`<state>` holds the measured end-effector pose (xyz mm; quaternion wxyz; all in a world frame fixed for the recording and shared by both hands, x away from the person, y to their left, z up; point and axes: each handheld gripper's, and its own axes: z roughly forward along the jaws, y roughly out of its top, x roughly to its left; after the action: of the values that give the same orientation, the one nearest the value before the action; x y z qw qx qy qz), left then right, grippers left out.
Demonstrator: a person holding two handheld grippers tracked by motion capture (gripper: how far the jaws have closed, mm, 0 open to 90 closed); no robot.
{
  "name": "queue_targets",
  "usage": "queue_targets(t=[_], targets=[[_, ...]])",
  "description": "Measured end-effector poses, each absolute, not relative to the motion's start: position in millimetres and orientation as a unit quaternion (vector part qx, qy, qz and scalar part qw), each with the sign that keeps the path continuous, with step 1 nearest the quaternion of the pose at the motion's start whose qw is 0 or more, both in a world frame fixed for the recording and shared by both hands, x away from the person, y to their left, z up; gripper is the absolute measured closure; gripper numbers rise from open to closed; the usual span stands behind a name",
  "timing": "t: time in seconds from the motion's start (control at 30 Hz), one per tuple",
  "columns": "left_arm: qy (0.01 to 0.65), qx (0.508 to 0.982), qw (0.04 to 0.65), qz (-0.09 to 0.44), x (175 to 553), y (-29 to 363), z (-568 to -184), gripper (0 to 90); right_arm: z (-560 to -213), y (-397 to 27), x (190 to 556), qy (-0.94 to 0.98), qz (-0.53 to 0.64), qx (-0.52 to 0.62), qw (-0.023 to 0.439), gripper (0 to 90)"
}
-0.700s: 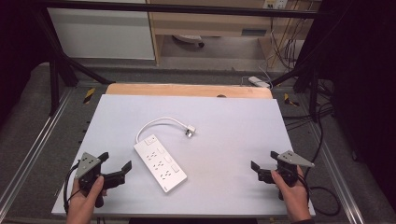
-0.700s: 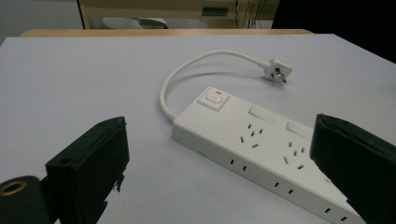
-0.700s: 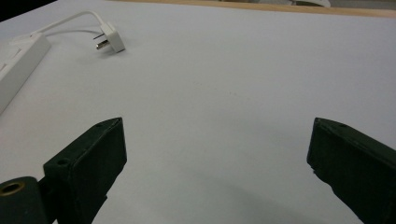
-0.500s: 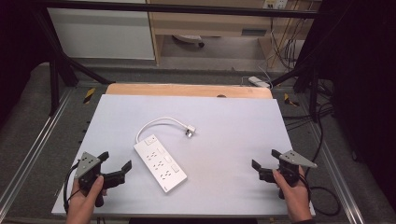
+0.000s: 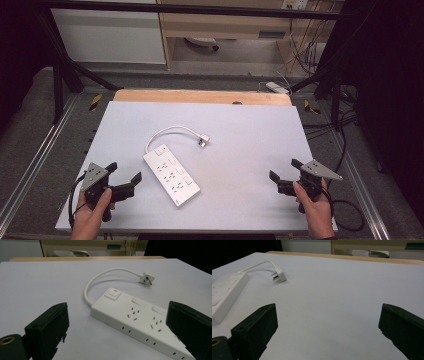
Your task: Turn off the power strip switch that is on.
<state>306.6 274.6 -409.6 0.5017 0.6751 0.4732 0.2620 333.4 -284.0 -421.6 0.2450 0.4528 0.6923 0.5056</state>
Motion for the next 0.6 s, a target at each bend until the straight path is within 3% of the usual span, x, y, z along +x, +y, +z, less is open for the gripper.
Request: queue_targets(t=[0.6], targets=[[0.477, 0.676, 0.5, 0.258, 307.0, 274.6, -411.2, 4.6, -408.9, -278.7, 331.0, 0.689, 0.51, 0.452, 0.246, 3.3]])
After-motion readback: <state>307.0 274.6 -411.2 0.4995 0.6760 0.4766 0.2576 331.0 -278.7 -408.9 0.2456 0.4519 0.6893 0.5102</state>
